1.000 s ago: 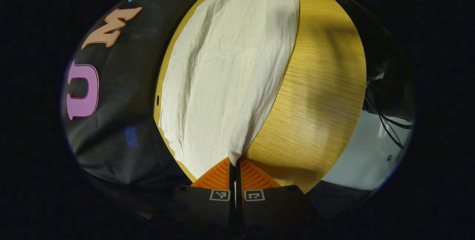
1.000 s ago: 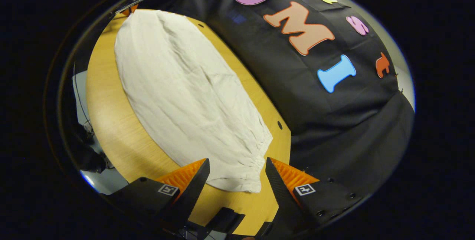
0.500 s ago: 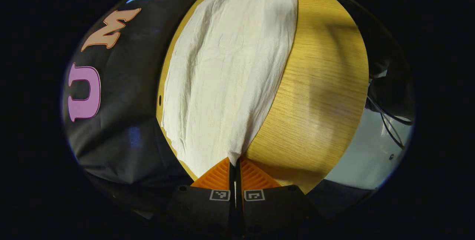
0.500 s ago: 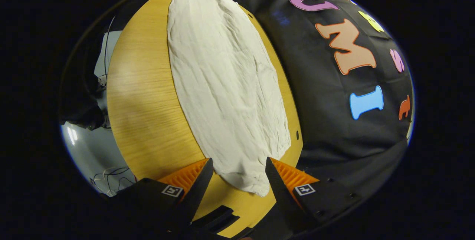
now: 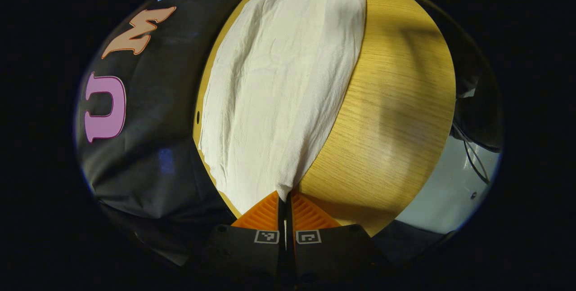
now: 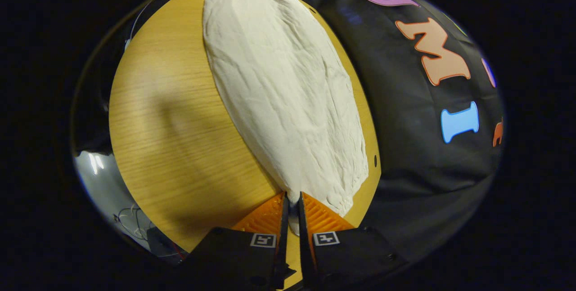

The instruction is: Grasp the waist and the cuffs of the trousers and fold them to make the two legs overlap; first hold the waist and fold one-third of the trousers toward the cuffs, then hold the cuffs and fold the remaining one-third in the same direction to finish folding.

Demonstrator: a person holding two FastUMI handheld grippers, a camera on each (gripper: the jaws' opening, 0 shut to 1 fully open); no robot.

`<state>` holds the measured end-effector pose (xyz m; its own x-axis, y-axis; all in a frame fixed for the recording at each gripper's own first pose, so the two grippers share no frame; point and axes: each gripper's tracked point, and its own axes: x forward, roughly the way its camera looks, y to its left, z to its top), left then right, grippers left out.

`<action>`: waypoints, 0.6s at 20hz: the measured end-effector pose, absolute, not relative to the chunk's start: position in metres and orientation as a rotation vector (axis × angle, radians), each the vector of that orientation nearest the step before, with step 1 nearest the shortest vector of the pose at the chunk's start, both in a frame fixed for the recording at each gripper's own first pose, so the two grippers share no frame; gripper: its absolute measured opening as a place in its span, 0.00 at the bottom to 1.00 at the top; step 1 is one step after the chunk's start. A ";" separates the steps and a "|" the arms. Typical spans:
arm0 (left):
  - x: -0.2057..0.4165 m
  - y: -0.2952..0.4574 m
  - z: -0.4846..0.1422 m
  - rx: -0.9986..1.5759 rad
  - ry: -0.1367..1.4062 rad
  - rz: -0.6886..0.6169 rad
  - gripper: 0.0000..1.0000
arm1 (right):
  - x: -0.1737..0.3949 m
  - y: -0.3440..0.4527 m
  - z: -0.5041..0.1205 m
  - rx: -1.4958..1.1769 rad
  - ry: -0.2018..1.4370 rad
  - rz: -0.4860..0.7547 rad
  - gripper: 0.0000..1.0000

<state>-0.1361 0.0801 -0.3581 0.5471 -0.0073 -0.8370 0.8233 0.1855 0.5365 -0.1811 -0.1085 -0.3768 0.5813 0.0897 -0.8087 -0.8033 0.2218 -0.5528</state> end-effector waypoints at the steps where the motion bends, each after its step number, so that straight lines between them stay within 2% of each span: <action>1: -0.136 0.080 -0.358 1.237 0.831 -0.678 0.00 | -0.182 -0.112 -0.378 -1.191 0.741 0.699 0.12; 3: -0.135 0.082 -0.356 1.184 0.861 -0.644 0.00 | -0.184 -0.113 -0.377 -1.131 0.779 0.692 0.12; 4: -0.130 0.082 -0.351 1.171 0.861 -0.617 0.00 | -0.179 -0.112 -0.372 -1.122 0.768 0.683 0.10; 12: -0.069 0.080 -0.291 1.120 0.785 -0.407 0.00 | -0.135 -0.112 -0.319 -1.067 0.638 0.605 0.12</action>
